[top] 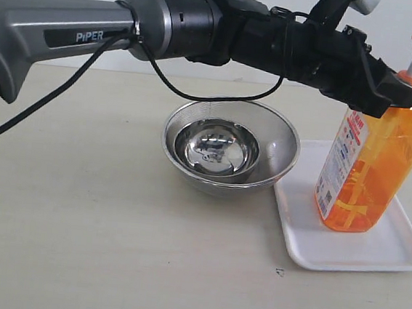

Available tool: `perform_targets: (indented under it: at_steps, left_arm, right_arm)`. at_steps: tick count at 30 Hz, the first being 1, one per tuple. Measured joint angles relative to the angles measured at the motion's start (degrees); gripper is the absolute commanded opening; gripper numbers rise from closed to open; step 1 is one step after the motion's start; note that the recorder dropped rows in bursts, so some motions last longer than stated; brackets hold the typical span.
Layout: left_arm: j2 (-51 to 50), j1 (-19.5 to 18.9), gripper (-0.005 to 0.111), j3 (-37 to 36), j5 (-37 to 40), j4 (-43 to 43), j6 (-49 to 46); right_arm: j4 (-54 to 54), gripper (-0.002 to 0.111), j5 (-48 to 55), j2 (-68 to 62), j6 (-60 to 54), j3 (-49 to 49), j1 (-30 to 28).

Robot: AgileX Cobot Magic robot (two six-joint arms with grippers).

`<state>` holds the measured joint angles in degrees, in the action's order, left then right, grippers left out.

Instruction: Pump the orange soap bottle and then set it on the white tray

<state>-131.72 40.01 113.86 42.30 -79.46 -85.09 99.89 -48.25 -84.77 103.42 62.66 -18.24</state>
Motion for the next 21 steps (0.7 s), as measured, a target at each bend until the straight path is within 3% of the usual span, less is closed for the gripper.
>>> perform_targets:
  at_steps: [11, 21]
  left_arm:
    - [0.0, 0.0, 0.005, 0.0, 0.0, 0.0, 0.0]
    - [0.0, 0.0, 0.005, 0.0, 0.0, 0.34, 0.0]
  right_arm:
    - [0.21, 0.0, -9.72, 0.0, -1.28, 0.0, -8.72]
    - [0.35, 0.0, -8.27, 0.47, -5.91, -5.89, -9.04]
